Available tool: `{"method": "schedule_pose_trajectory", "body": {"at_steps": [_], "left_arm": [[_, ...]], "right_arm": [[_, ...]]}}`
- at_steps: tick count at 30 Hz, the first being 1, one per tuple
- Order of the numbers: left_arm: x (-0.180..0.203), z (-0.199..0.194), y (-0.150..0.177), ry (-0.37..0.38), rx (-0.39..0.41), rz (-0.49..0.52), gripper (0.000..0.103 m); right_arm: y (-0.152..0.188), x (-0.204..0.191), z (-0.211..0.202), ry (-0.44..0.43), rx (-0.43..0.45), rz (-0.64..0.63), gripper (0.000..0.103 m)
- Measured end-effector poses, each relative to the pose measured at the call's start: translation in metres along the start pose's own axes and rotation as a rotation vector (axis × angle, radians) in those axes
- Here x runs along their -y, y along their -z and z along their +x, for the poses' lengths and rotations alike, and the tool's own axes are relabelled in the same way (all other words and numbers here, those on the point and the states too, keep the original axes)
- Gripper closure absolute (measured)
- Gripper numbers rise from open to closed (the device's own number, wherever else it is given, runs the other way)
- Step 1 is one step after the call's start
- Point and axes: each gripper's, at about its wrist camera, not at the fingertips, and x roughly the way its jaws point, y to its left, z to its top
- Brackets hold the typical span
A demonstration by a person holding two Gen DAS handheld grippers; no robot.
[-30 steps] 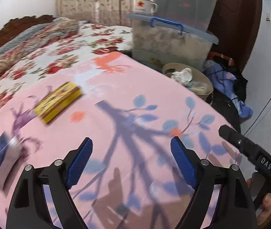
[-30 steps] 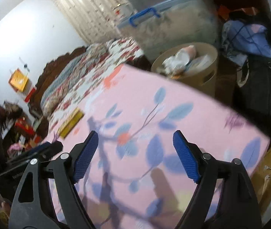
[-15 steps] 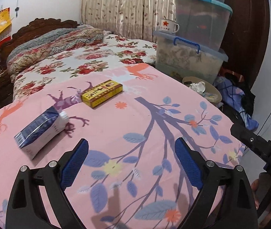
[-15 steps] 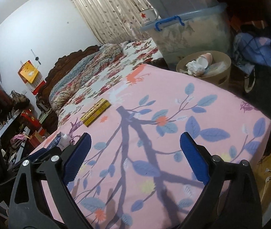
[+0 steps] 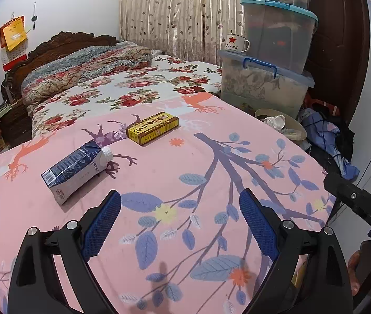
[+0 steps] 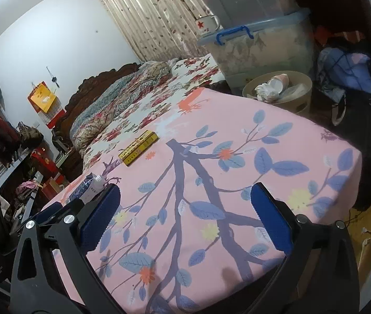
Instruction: Collect trash
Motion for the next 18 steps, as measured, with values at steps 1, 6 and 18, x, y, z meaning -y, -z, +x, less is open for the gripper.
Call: {"method": "schedule_pose_trajectory", "body": {"at_steps": [1,6,18], "left_arm": [[0.001,0.0,0.0,0.002,-0.003,-0.002,0.015],[0.005,-0.001,0.003,0.0,-0.015,-0.016,0.009],[0.002,0.006,0.02,0.001,-0.101,-0.094,0.009]], "right_arm": [[0.001,0.002,-0.002,0.005,0.002,0.004,0.004],[0.003,0.012,-0.001,0.016,-0.023,0.025,0.004],[0.014,0.022,0.012,0.051,-0.102,0.045,0.004]]}}
